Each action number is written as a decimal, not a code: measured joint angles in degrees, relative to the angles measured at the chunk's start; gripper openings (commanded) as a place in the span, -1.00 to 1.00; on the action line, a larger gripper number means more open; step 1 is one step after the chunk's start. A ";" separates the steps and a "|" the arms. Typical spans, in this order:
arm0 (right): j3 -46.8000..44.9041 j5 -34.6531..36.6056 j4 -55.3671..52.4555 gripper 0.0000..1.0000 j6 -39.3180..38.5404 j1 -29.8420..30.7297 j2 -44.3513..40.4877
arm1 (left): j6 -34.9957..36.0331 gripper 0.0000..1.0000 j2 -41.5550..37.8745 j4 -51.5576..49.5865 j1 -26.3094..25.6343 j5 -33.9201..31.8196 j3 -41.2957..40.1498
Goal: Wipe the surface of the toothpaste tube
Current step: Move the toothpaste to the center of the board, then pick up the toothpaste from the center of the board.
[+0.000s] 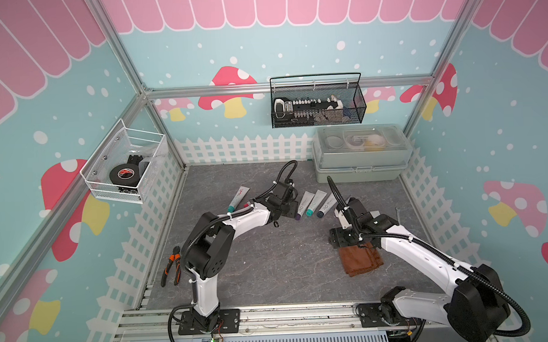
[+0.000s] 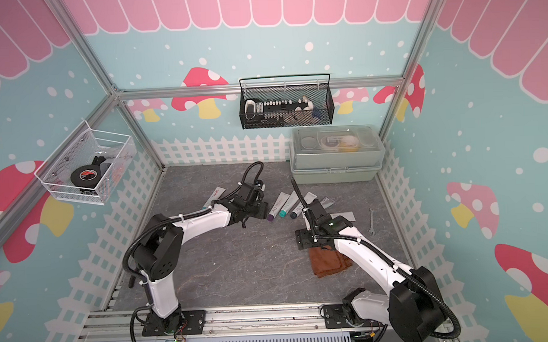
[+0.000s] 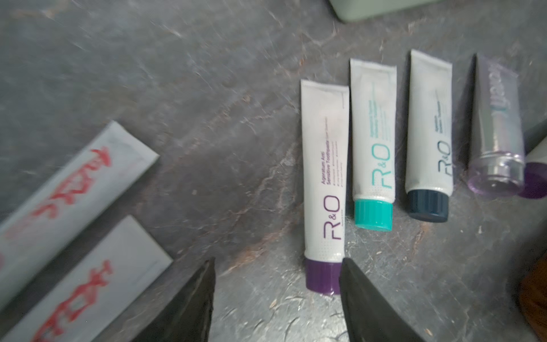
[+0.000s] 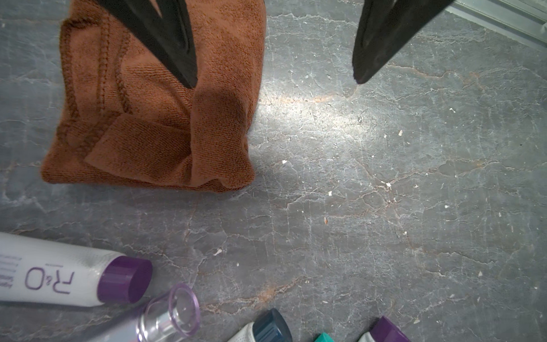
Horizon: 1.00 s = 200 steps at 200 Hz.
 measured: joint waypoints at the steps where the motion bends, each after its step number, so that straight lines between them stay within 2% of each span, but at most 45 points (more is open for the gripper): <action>1: 0.00 0.00 -0.02 0.62 0.00 0.00 0.00 | 0.00 0.31 -0.31 -0.20 0.11 -0.07 0.00; 33: -0.22 -0.35 0.22 0.62 0.00 0.00 0.00 | 0.00 0.31 -4.76 -3.76 4.63 -0.20 -0.04; 105: -0.66 -0.83 0.61 0.62 -0.02 0.00 -0.22 | -0.04 0.31 -3.69 -11.58 15.98 0.98 -2.62; 200: -0.72 -1.29 0.66 0.61 -0.04 0.00 -0.92 | -0.46 0.31 1.97 -17.00 17.66 1.38 -0.39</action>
